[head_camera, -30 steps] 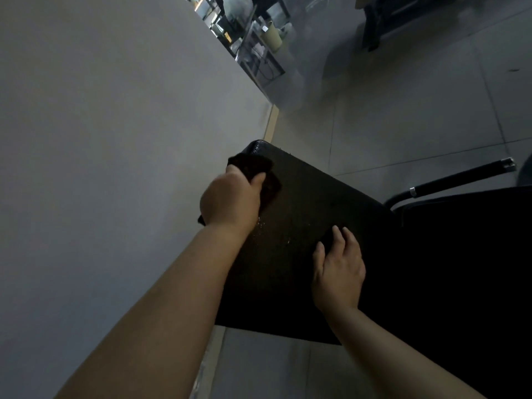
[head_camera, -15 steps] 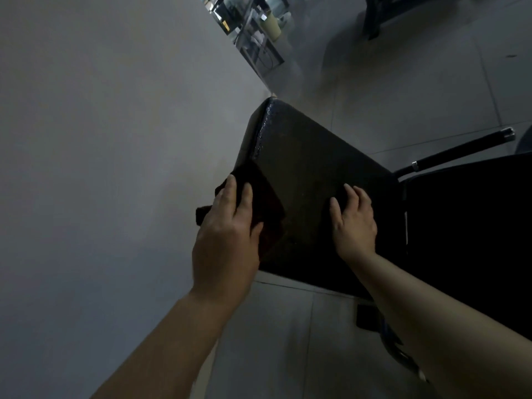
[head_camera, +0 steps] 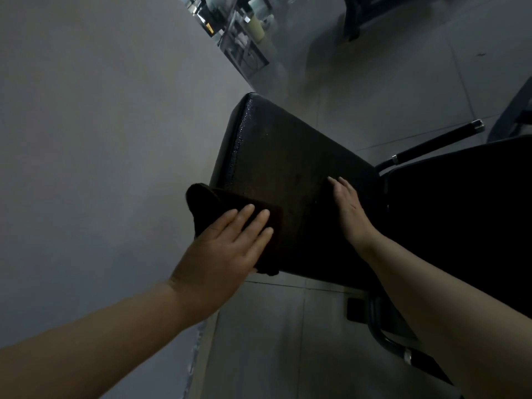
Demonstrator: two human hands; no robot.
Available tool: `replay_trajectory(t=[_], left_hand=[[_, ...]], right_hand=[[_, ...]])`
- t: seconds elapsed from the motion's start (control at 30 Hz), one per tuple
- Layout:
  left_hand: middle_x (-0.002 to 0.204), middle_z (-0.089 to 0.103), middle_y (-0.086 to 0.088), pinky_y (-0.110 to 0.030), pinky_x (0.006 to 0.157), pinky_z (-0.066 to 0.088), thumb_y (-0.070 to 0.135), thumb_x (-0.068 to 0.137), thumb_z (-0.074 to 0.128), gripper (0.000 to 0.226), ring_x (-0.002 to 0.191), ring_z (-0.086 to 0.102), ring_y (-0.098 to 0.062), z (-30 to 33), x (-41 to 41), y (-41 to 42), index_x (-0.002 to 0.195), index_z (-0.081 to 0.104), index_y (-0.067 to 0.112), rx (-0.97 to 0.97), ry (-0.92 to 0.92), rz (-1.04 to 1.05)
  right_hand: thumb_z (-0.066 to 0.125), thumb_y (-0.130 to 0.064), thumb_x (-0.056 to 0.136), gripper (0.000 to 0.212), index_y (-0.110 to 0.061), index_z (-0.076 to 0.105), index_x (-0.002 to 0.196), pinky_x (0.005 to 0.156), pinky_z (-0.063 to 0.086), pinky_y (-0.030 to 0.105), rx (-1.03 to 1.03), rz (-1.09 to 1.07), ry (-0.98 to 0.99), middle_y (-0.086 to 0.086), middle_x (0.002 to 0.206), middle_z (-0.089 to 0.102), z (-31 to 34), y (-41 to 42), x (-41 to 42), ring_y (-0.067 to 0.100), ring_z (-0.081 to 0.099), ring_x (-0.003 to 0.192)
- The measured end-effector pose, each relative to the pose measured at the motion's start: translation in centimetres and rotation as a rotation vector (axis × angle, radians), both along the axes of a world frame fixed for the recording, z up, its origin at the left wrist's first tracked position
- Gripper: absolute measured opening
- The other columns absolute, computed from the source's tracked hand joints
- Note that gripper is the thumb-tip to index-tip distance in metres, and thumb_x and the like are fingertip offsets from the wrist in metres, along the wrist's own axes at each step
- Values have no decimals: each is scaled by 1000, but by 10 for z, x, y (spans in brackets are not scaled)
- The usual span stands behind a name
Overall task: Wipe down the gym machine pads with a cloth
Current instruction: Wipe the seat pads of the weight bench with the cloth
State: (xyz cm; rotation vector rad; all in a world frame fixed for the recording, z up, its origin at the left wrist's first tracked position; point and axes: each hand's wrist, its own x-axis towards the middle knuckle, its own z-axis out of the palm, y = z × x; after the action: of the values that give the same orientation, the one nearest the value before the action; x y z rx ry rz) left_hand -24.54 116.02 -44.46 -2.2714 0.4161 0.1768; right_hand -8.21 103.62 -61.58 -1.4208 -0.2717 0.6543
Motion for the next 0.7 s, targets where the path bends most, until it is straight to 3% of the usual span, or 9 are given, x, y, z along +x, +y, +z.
replay_trajectory(t=[0.13, 0.23, 0.3, 0.4, 0.47, 0.53, 0.6, 0.7], left_hand=[[139, 48, -20, -43, 111, 18, 15, 90, 27, 50, 126, 48, -39, -29, 7, -16, 132, 51, 3, 35, -8, 8], [139, 48, -20, -40, 111, 19, 17, 87, 21, 52, 126, 49, -38, -54, 11, -27, 132, 41, 1, 49, -4, 18], [139, 49, -19, -42, 110, 21, 17, 87, 20, 50, 125, 50, -37, -65, 15, -35, 131, 39, 1, 41, 6, 47], [147, 34, -21, -45, 114, 14, 19, 92, 19, 51, 134, 39, -38, -77, 18, -41, 139, 28, 1, 95, 83, 51], [150, 26, -24, -47, 112, 9, 21, 93, 20, 55, 138, 30, -40, -82, 24, -51, 144, 26, 0, 118, 106, 98], [154, 5, -28, -48, 113, -1, 21, 98, 14, 55, 142, 12, -44, -91, 30, -62, 147, 10, -5, 144, 161, 116], [153, -11, -29, -48, 114, -6, 29, 103, 16, 59, 143, -4, -45, -100, 38, -70, 145, -6, -7, 161, 275, 196], [154, -11, -29, -47, 116, -5, 43, 102, 22, 72, 144, -7, -42, -113, 52, -77, 145, -6, -7, 162, 324, 208]], right_hand=[[21, -43, 103, 44, -24, 45, 134, 105, 19, 22, 93, -99, 87, -6, 141, 36, -4, -13, 0, 6, 30, 130], [22, -73, 84, 70, -34, 44, 137, 112, 29, 42, 92, -178, 155, -6, 144, 41, -16, -26, -5, 13, 38, 131], [22, -78, 77, 73, -39, 45, 134, 111, 32, 48, 96, -230, 182, -6, 142, 44, -27, -36, -9, 16, 42, 129], [24, -75, 80, 70, -36, 50, 132, 109, 35, 44, 134, -293, 258, -6, 137, 49, -40, -52, -16, 16, 46, 126], [24, -62, 93, 54, -33, 52, 129, 100, 39, 30, 151, -343, 277, -7, 131, 53, -48, -61, -20, 11, 49, 121], [22, -50, 100, 40, -35, 49, 126, 85, 36, 17, 132, -355, 253, -10, 127, 51, -50, -68, -23, 4, 48, 115], [23, -48, 101, 39, -35, 49, 126, 82, 36, 15, 142, -365, 242, -10, 127, 52, -50, -70, -26, 4, 49, 115], [26, -42, 102, 42, -26, 54, 129, 91, 43, 21, 205, -368, 229, -6, 127, 57, -42, -66, -43, 5, 53, 117]])
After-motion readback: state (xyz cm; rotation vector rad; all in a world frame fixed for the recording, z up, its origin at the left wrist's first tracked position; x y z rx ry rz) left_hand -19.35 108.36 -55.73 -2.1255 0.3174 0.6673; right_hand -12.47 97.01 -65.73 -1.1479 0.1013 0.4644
